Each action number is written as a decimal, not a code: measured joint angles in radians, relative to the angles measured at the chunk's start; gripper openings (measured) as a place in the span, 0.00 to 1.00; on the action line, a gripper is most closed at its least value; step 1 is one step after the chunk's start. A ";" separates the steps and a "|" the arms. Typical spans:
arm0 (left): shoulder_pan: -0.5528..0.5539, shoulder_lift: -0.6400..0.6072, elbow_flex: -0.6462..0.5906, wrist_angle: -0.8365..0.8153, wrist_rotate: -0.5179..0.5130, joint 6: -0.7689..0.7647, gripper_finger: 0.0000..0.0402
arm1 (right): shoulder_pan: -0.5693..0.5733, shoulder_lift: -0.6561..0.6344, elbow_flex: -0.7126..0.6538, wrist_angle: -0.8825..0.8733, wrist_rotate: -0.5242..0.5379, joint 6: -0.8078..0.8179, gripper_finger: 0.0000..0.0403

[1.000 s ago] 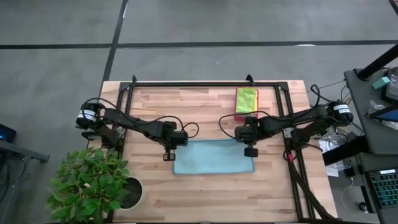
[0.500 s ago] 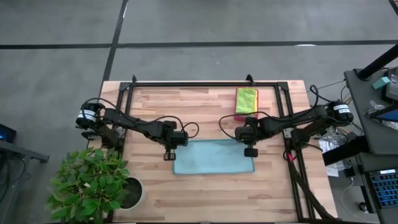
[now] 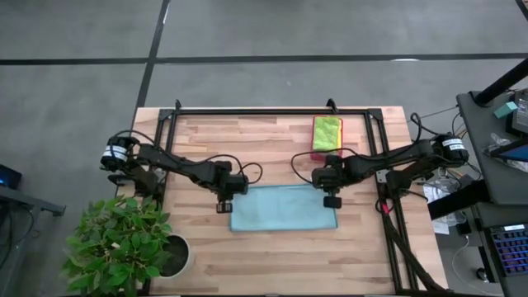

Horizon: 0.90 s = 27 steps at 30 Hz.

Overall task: Fold microfiber towels
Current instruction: Fold the blue microfiber towel

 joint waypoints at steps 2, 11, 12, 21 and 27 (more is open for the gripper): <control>0.000 0.000 -0.009 0.000 0.000 -0.008 0.26 | -0.008 0.000 0.000 -0.003 0.000 0.009 0.14; 0.000 0.000 -0.018 -0.009 0.001 -0.026 0.35 | -0.036 -0.014 0.001 -0.014 0.000 0.012 0.31; 0.000 -0.001 -0.013 -0.009 0.001 -0.026 0.35 | -0.036 -0.015 0.002 -0.013 0.000 0.017 0.32; -0.014 -0.059 0.036 -0.004 0.083 -0.076 0.35 | 0.010 -0.023 -0.006 0.001 -0.004 0.195 0.32; -0.074 -0.087 0.059 0.015 0.081 -0.139 0.35 | 0.041 -0.038 -0.009 -0.009 -0.046 0.512 0.31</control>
